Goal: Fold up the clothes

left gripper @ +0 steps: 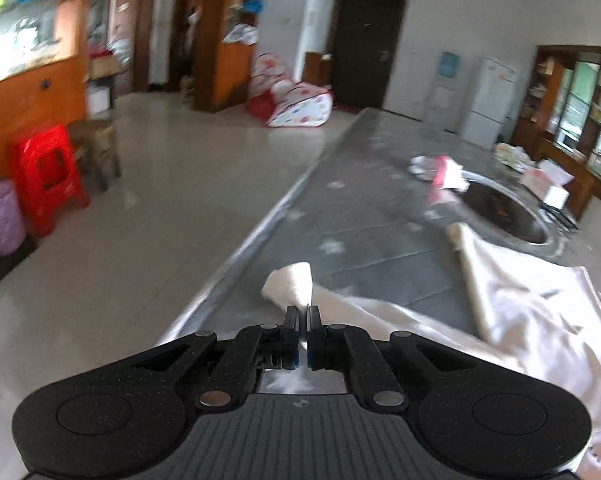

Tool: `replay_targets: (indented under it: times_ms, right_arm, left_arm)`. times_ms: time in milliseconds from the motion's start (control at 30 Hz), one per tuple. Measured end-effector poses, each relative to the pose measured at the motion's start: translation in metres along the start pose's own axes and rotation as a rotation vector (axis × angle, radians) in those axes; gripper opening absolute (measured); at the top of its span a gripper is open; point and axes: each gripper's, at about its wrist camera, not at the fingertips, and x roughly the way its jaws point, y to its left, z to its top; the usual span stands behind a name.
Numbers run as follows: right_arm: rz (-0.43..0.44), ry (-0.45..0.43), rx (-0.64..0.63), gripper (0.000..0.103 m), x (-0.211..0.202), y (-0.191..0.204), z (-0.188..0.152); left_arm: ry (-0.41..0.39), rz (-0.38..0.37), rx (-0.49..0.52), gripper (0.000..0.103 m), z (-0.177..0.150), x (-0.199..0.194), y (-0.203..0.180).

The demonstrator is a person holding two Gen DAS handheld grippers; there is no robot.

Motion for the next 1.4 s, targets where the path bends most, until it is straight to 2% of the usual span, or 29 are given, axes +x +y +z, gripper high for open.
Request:
replay_targets:
  times_ms: [100,300,467,733,933,1067,1233,1400]
  right_arm:
    - [-0.053,0.0,0.058,0.055,-0.004,-0.012,-0.007]
    - [-0.102,0.007,0.175,0.058,-0.019,-0.04,-0.022]
    - [-0.129,-0.018,0.19,0.058,-0.032,-0.05,-0.023]
    - [-0.017,-0.038,0.113,0.058,-0.029,-0.021,-0.009]
    - [0.083,-0.028,-0.012,0.061,-0.025,0.019,-0.006]
    - [0.104,-0.038,-0.072,0.065,-0.023,0.036,-0.004]
    - [0.123,-0.036,-0.094,0.074,-0.017,0.044,-0.008]
    - [0.12,-0.046,-0.093,0.081,-0.013,0.045,-0.014]
  left_arm:
    - [0.006,0.047,-0.02,0.003,-0.005,0.0,0.014]
    - [0.019,0.094,-0.081,0.003,-0.014,0.001,0.044]
    - [0.018,0.118,-0.113,0.003,-0.016,0.001,0.057]
    - [0.031,0.135,-0.106,0.004,-0.014,0.003,0.062]
    - [0.043,0.173,-0.105,0.015,-0.01,0.001,0.07]
    - [0.023,0.198,-0.114,0.015,-0.007,-0.006,0.074]
    - [0.011,0.024,-0.065,0.015,-0.003,-0.021,0.045]
    - [0.044,-0.235,0.035,0.015,0.0,-0.025,-0.01]
